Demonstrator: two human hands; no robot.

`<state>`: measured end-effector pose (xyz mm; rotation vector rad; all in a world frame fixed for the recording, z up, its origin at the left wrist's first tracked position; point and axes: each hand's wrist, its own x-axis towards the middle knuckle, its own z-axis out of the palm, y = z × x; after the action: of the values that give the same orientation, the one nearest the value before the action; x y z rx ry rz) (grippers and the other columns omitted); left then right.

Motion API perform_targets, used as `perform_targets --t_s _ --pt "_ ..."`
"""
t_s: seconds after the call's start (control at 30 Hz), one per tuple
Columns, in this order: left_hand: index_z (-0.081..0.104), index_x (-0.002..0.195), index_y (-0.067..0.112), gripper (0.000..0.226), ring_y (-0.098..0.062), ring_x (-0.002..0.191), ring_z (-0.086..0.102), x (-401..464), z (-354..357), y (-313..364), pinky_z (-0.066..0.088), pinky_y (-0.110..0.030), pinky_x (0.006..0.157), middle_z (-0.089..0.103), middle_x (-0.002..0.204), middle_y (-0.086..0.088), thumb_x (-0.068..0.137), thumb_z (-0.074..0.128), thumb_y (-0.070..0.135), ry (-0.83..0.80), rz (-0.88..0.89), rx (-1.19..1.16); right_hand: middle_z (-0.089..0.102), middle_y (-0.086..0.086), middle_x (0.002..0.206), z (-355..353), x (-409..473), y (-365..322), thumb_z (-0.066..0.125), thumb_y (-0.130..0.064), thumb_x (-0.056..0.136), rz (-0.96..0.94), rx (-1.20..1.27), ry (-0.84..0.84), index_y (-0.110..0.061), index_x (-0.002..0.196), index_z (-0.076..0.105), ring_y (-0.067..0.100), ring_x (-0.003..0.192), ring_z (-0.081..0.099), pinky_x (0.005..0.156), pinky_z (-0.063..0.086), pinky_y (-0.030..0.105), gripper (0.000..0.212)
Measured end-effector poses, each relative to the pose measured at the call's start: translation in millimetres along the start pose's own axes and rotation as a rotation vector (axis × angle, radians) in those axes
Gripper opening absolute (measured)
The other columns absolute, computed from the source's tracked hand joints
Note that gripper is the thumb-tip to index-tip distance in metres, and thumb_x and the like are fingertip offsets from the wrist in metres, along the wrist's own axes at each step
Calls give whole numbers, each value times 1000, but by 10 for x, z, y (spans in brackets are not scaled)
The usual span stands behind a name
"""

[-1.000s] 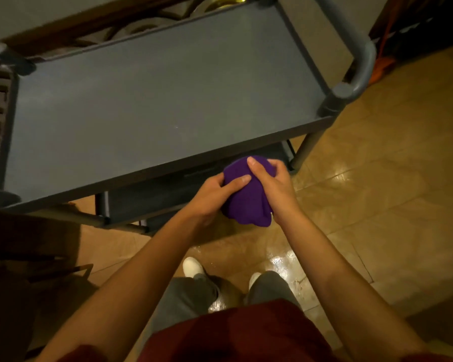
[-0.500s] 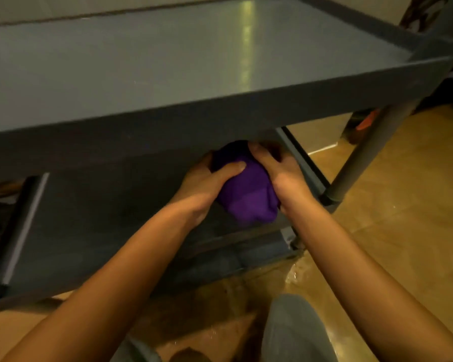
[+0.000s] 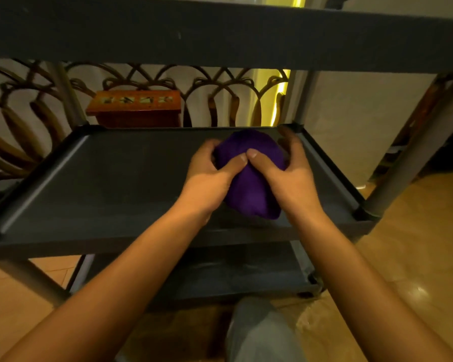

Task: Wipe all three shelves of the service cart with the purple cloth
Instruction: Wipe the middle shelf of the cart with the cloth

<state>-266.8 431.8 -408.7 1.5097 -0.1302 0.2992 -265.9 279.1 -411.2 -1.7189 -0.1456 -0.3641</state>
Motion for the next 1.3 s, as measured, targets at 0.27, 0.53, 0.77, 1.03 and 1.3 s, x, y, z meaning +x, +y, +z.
perform_targets --t_s 0.27,0.53,0.77,1.03,1.3 --pt "65 95 27 19 -15 93 71 -165 -51 14 57 -28 72 73 104 -3 83 77 36 42 -58 -62 40 -12 154 -66 -258 -52 81 -57 71 -141 -184 -279 -42 152 32 8 134 47 104 53 35 96" --pt "73 85 26 4 -15 85 74 -137 -431 -154 57 -29 70 78 88 -2 89 73 29 -46 -168 -22 51 -33 114 211 -107 232 83 -31 72 -12 -163 -374 -49 136 45 -4 104 54 81 48 15 77" --pt "52 136 31 47 -12 120 58 -131 -835 -312 45 -28 97 59 131 10 92 67 37 -10 -169 561 57 -12 117 33 355 485 82 -25 80 85 -198 -159 -29 141 52 13 109 56 92 52 33 68" --pt "32 154 15 84 -34 146 30 -46 -1178 -600 29 -50 119 34 159 -16 89 57 61 -54 -57 1256 66 -1 124 212 415 732 81 -23 79 151 -125 -159 -25 137 58 22 115 63 99 55 41 62" --pt "10 160 20 126 -32 154 7 35 -1620 -871 12 -63 120 11 168 -10 65 30 100 -64 -329 1301 67 11 129 -158 538 874 73 -25 84 138 -394 49 -21 134 57 34 119 63 94 51 40 53"
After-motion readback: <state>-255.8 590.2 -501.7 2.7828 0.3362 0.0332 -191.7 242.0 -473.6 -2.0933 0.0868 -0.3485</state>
